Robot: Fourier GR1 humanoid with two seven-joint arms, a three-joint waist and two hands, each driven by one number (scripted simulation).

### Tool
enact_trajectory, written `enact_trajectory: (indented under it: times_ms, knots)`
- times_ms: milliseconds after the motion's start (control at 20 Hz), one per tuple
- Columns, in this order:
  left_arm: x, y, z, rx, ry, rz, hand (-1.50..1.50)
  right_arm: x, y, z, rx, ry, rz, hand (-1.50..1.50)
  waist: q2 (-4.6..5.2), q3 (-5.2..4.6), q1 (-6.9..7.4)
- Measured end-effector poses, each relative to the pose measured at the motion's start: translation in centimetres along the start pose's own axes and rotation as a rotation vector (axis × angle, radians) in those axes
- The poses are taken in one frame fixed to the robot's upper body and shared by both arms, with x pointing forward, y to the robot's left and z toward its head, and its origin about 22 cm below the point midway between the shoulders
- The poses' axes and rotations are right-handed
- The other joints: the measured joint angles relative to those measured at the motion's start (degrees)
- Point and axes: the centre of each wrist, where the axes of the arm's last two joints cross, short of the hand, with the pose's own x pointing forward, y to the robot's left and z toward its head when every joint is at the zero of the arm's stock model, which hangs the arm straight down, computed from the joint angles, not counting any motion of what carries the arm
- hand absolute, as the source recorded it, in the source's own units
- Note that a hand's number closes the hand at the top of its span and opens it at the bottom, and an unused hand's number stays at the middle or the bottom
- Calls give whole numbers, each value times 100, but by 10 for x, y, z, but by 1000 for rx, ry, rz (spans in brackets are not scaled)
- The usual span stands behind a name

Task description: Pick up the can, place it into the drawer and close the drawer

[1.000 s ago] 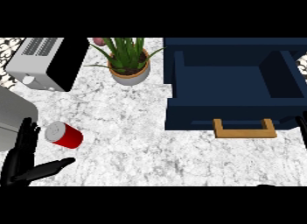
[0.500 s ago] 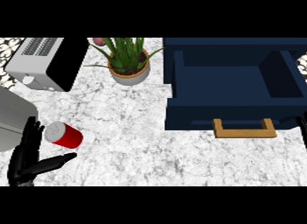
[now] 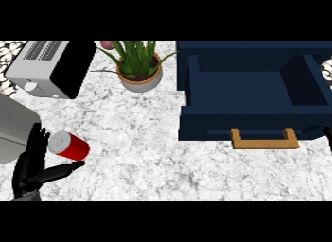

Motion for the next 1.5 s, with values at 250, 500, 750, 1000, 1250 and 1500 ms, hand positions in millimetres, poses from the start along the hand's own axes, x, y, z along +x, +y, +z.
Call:
enact_trajectory:
  times_ms: [250, 500, 750, 1000, 1250, 1500]
  knots:
    - [0, -6, -10, -8, -1, 12, -150, 0, -7, 0, -7, 2, -4, -150, 1, 1, -4]
    - [-2, -23, -16, -19, 5, 19, -150, 2, -12, 2, -7, 1, -16, -150, 2, -1, -9]
    - [-2, -36, -25, -44, -10, 19, -150, 4, -6, 2, -3, 0, -13, -150, 3, -1, -12]
    - [-4, -42, -34, -68, -26, 37, 150, 3, -1, 7, 4, -3, -19, -150, 4, 0, -17]
    - [5, -52, -40, -98, -45, 73, 150, 10, -14, 5, -9, -5, -22, -150, 2, 1, -10]
    - [11, -60, -41, -126, -54, 111, 150, 11, -13, 9, -6, -6, -24, -150, 0, -1, -7]
